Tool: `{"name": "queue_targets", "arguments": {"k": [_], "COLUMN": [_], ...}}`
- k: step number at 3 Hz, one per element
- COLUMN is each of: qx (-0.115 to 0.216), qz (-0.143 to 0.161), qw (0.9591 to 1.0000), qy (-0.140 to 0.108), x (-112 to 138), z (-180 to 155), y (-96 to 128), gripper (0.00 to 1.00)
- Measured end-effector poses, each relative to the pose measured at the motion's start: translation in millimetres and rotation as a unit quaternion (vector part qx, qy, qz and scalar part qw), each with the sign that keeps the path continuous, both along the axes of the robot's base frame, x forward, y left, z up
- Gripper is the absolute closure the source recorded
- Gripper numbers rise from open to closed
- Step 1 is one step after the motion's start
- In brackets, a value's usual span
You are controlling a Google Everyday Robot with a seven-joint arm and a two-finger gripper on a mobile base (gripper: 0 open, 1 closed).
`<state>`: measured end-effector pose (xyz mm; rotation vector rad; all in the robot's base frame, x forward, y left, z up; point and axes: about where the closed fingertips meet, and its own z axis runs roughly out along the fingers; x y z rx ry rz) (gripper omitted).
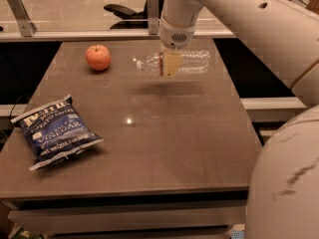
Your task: Pick water bottle
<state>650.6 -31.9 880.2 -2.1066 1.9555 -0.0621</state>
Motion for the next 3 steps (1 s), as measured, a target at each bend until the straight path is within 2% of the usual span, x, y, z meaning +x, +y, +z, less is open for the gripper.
{"name": "queue_targets", "arguments": {"k": [2, 3], "qx": [0.003, 0.003], "qz": [0.021, 0.027], "qw": [0.9989, 0.9982], "qy": [-0.042, -0.054], "x": [7.0, 10.0], "z": [48.0, 62.1], "y": [2.7, 4.5], "gripper": [1.00, 1.00]}}
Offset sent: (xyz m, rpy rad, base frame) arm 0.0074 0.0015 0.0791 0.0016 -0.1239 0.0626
